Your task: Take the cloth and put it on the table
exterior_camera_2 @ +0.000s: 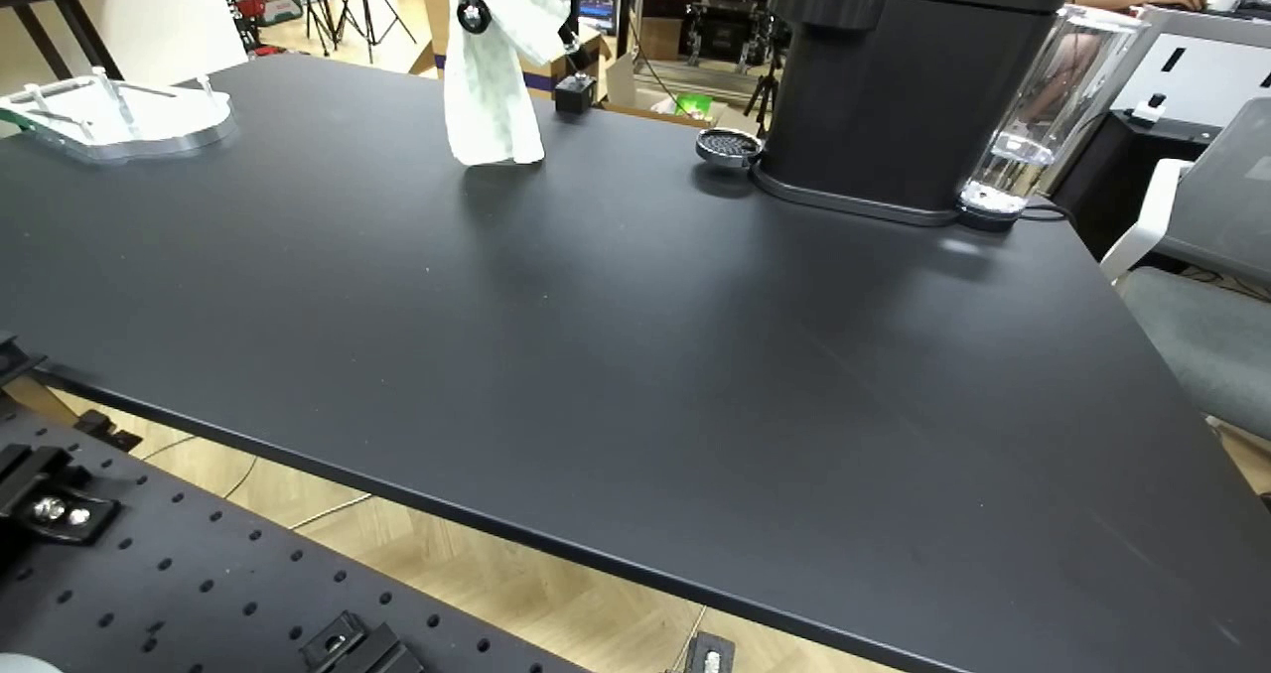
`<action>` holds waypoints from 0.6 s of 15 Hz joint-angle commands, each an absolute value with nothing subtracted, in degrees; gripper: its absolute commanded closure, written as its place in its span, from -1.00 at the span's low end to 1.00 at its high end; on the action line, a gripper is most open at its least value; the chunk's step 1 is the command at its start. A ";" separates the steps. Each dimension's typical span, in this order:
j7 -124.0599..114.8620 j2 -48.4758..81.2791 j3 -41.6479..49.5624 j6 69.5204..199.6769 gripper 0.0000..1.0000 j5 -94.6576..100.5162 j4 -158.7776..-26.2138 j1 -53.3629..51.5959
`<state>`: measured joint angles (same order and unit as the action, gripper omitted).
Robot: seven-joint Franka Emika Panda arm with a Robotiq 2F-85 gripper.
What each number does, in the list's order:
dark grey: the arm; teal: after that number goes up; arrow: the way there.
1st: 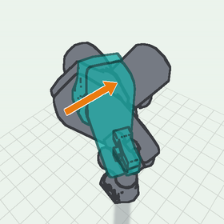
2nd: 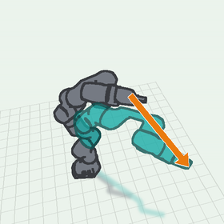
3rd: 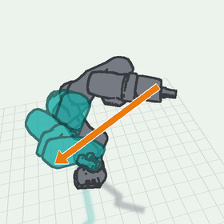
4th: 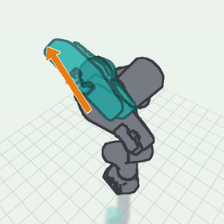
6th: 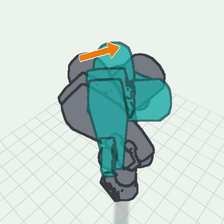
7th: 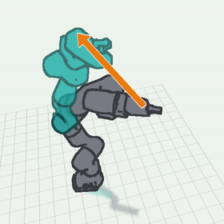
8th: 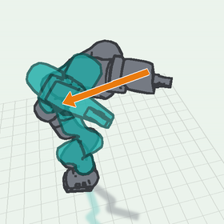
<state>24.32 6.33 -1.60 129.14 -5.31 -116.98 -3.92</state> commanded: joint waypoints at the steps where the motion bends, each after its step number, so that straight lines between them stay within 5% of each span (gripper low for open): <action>1: 23.27 10.24 -2.56 130.40 -1.00 -4.15 -113.14 -3.09; 9: 24.86 14.49 -4.96 134.33 -1.00 -6.39 -109.32 -2.58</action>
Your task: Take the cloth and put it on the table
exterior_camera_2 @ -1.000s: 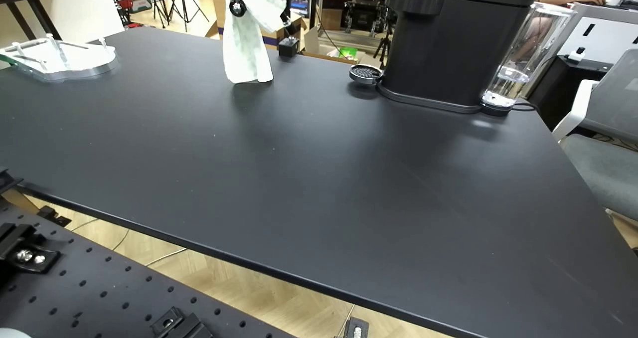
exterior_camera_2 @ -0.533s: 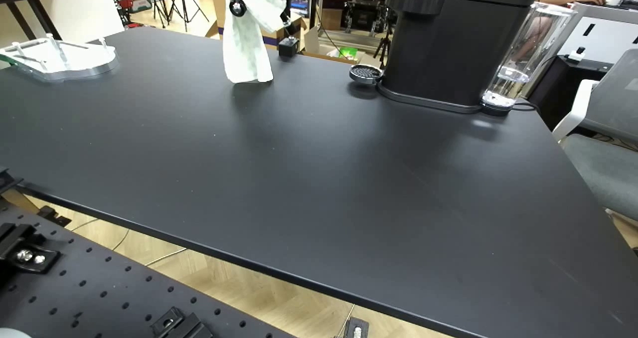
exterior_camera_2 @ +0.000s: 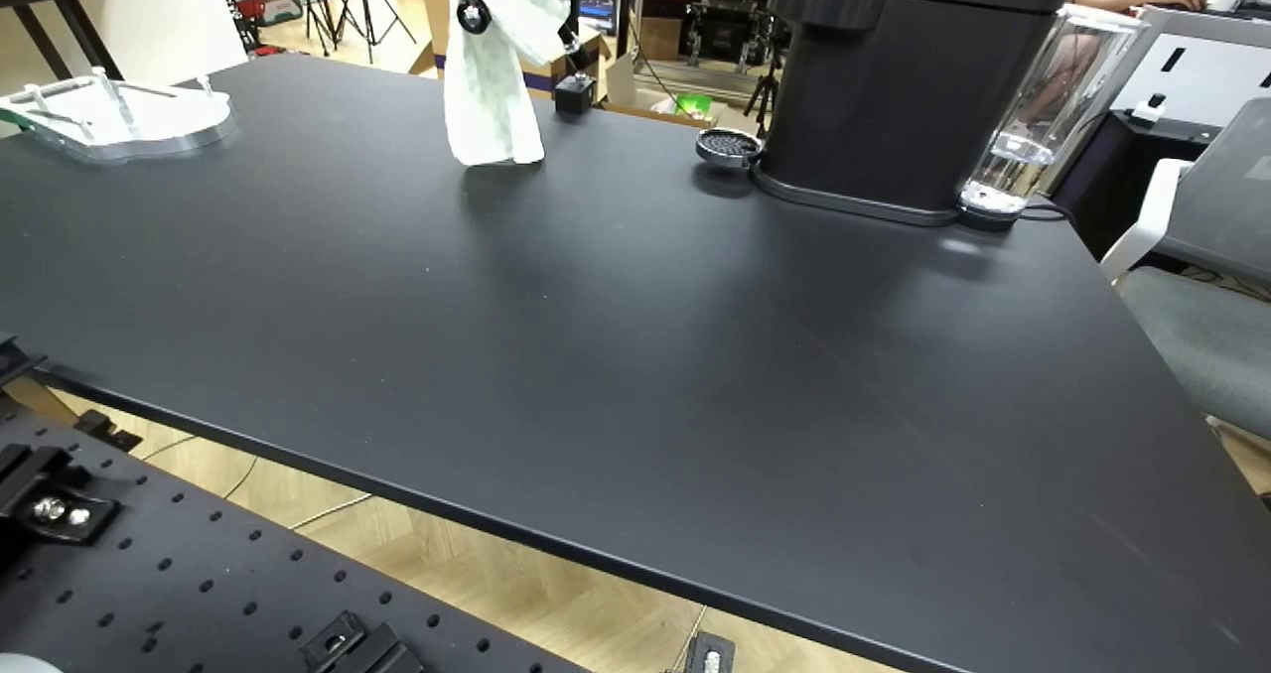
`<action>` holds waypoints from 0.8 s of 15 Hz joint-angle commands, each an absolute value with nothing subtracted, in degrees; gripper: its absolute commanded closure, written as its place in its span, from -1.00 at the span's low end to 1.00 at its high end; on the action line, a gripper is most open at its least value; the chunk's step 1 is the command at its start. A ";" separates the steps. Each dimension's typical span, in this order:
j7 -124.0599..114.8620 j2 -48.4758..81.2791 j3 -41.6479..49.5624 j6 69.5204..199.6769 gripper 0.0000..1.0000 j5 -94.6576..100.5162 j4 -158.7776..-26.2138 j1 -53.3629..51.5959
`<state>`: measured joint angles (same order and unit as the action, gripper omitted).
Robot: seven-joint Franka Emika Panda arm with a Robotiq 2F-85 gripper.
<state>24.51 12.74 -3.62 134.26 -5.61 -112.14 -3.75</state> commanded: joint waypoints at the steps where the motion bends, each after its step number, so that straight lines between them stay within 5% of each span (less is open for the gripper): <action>1: 24.91 14.90 -5.19 134.36 -1.00 -6.57 -108.91 -2.47; 12: 24.96 18.85 -6.59 134.75 -1.00 -6.91 -105.94 -1.26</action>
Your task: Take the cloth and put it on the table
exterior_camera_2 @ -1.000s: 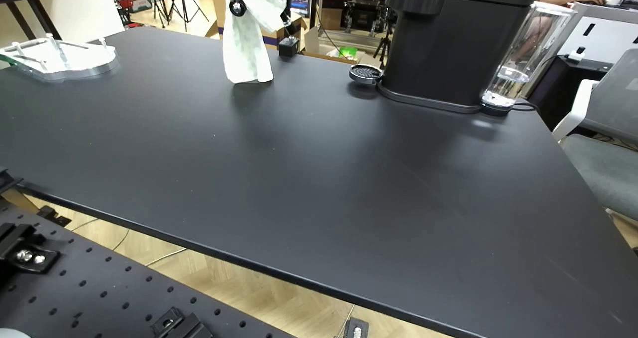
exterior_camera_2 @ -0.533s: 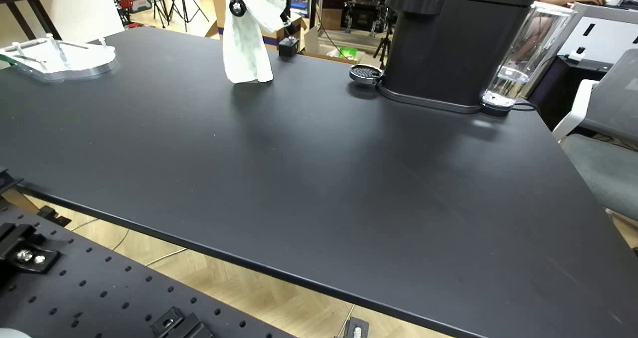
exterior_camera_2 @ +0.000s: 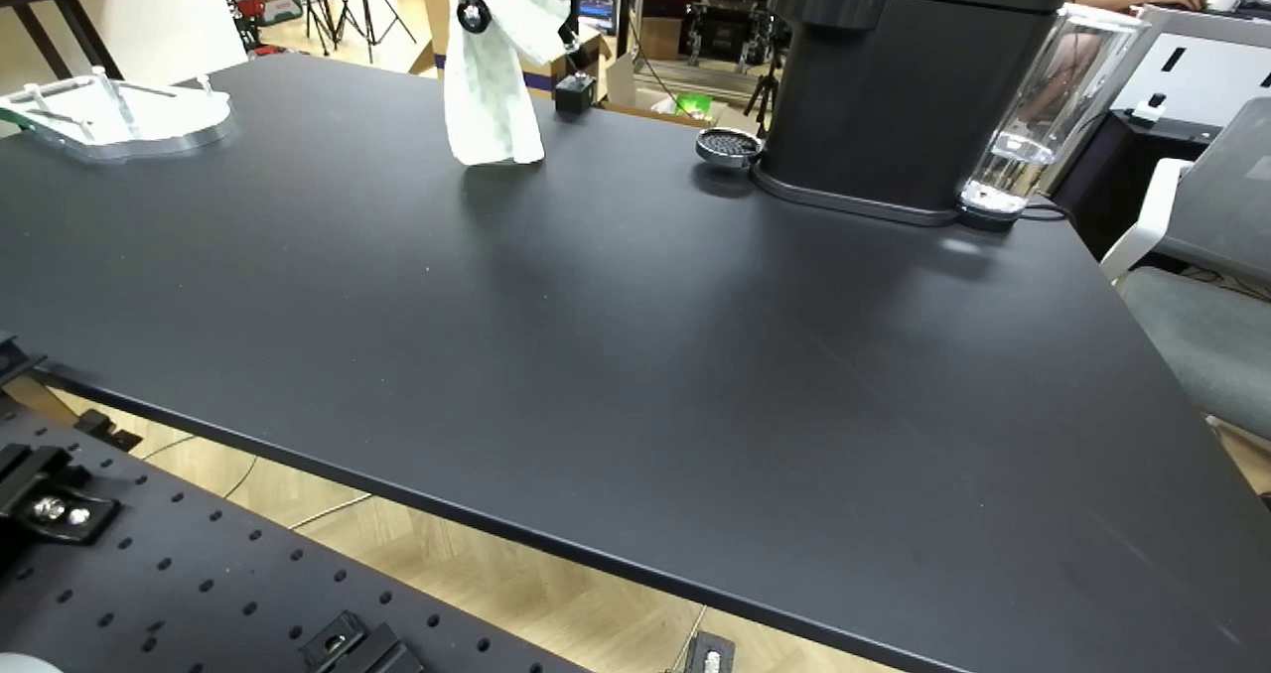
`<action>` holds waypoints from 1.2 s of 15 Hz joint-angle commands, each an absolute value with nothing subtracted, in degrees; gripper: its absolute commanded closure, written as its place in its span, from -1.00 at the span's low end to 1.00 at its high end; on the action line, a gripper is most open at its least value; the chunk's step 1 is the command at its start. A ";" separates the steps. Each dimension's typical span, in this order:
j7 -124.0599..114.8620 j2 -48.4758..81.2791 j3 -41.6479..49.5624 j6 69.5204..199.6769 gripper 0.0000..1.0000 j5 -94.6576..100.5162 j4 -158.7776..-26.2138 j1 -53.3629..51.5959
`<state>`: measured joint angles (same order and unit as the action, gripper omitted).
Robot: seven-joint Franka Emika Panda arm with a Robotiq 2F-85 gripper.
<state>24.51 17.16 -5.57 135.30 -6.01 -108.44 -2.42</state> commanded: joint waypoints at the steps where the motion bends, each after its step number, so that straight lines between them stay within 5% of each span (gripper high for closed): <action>1: 25.03 19.32 -6.68 134.67 -1.00 -6.97 -105.53 -1.17; 3: 25.19 20.22 -6.94 134.71 -1.00 -7.27 -104.81 -1.01; 4: 25.33 20.67 -7.08 134.77 -0.50 -7.50 -104.44 -0.94; 6: 25.49 21.40 -7.39 134.74 -0.37 -7.69 -103.83 -0.78; 15: 25.60 22.27 -8.40 134.74 0.89 -8.23 -102.45 -0.32; 18: 25.53 21.55 -8.37 134.82 1.00 -8.58 -102.50 -0.08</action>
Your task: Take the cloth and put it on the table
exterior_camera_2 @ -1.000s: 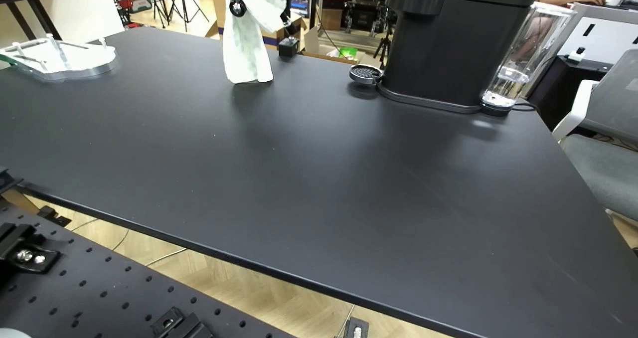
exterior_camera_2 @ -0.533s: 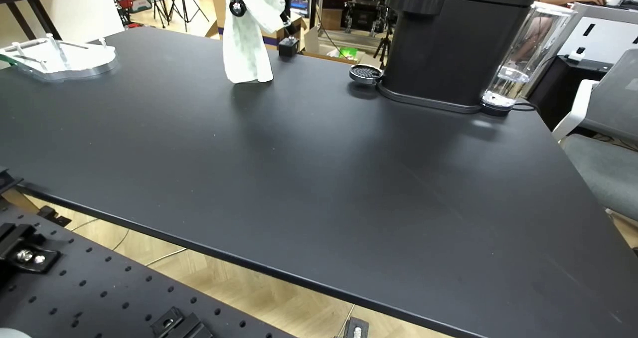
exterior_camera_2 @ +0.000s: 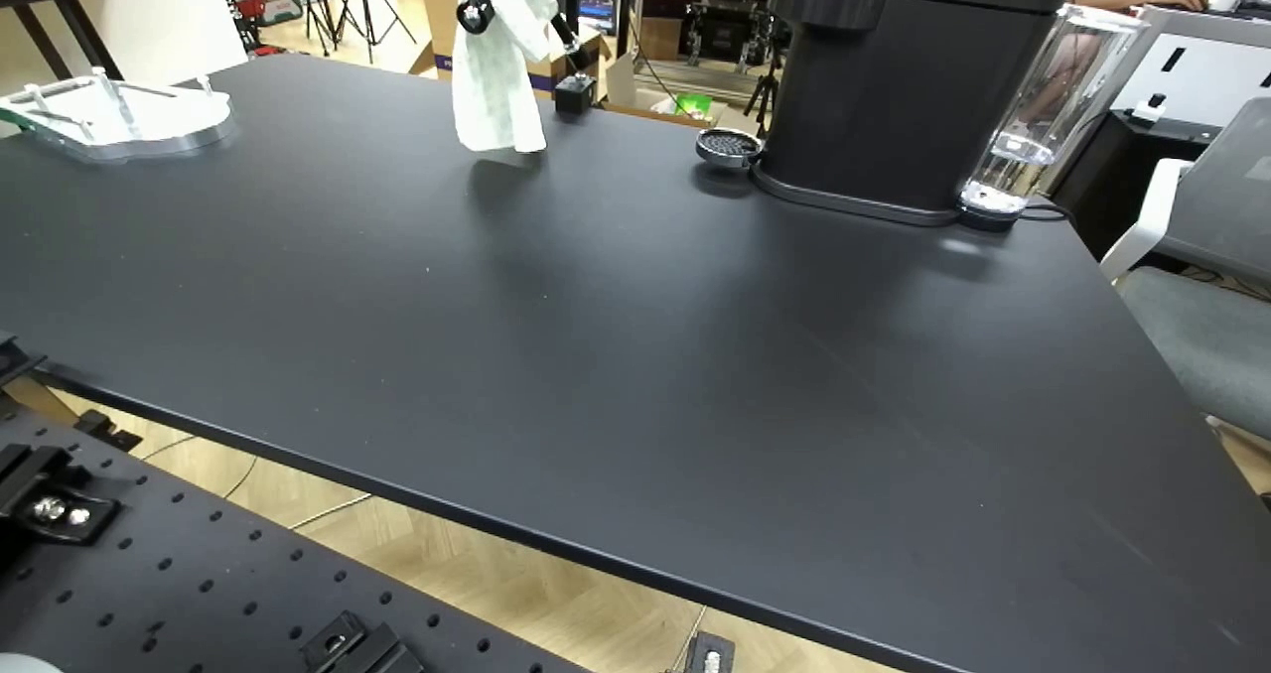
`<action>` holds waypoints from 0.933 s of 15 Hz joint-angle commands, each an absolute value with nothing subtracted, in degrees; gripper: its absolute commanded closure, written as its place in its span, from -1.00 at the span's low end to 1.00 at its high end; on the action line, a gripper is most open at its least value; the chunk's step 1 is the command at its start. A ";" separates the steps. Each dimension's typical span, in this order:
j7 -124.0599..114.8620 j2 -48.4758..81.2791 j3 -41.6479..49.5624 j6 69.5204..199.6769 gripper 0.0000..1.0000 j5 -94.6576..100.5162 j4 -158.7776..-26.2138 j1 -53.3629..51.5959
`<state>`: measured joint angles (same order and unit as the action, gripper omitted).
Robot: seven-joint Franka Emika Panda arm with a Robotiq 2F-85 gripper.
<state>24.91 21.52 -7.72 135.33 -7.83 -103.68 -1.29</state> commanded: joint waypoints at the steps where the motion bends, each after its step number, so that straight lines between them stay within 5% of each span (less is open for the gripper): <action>1: 25.60 21.07 -8.39 134.78 1.00 -8.66 -102.80 0.08; 14: 19.00 0.36 -4.79 130.68 0.98 -7.72 -120.56 -0.08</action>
